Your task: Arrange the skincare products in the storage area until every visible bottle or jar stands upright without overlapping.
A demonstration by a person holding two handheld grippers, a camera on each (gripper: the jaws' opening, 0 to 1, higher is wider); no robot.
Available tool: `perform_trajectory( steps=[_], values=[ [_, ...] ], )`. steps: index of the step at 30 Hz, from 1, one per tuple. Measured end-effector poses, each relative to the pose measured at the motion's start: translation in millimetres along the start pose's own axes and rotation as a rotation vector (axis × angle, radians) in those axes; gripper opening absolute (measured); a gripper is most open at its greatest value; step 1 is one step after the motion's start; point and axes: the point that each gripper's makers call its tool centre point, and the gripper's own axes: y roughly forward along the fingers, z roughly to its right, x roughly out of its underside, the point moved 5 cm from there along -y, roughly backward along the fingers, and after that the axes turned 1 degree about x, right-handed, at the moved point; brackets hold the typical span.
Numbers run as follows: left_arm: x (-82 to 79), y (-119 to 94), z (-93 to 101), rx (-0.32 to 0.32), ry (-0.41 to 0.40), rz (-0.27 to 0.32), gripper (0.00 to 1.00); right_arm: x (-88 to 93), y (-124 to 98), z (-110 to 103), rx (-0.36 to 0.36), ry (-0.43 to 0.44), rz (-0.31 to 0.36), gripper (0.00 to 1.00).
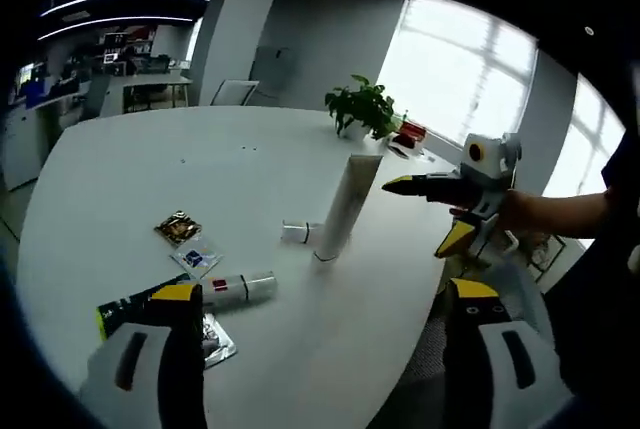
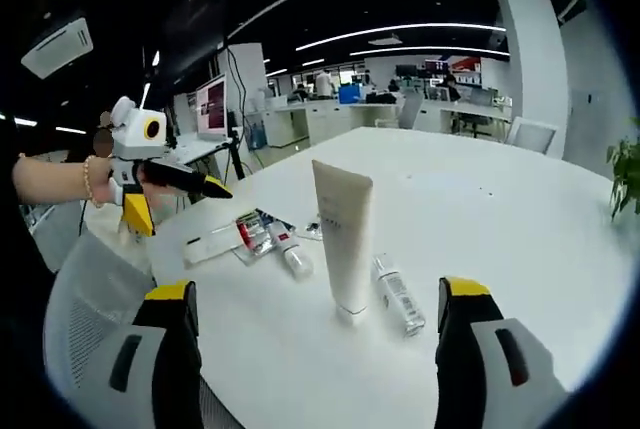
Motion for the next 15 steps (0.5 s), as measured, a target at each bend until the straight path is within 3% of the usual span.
perform_trajectory(
  steps=[6,15],
  values=[
    [12.2,-28,2.9,-0.066,-0.035,0.053,0.99,11.2,-4,-9,0.006,0.008,-0.024,1.0],
    [31.7,-54,8.8,-0.137,-0.036,0.04,0.99,16.1,-12,-26,0.015,0.024,-0.022,1.0]
  ],
)
